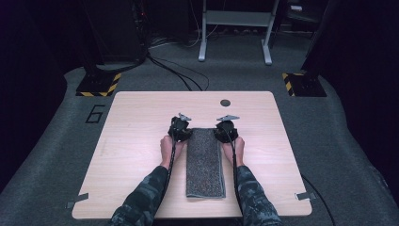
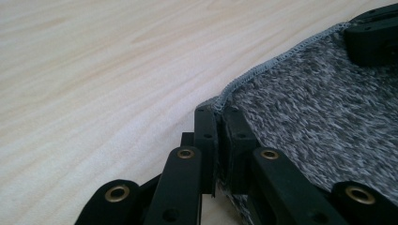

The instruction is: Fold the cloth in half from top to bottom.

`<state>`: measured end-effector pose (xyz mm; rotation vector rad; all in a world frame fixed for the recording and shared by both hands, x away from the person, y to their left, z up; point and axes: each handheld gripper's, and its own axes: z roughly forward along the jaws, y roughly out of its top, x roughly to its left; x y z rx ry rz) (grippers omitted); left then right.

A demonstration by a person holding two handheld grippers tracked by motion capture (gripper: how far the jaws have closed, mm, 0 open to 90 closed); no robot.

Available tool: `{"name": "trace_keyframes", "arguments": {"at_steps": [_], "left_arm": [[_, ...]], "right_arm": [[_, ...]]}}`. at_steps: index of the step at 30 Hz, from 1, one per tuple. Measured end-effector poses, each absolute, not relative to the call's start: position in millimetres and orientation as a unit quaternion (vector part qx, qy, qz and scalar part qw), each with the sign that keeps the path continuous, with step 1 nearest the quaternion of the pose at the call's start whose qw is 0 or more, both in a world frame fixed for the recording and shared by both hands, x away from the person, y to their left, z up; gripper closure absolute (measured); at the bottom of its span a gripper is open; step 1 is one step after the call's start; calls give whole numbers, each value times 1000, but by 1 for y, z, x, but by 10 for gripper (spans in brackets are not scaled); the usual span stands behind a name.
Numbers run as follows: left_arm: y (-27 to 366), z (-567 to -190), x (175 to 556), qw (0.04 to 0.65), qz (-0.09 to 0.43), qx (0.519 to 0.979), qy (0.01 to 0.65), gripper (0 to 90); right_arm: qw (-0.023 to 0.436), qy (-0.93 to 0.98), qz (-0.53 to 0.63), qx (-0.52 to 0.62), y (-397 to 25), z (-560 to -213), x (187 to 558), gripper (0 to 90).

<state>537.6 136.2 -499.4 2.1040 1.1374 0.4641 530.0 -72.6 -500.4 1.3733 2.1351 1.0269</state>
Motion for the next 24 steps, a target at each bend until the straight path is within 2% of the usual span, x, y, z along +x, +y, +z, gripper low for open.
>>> {"name": "trace_keyframes", "arguments": {"at_steps": [12,24], "left_arm": [[137,-474,531,370,210,803,417,854],[139,-449,526,392,239,792,401,853]], "right_arm": [[236,764,391,455,-72,-472,523,846],[254,758,411,438,-73,-450,516,845]]}}
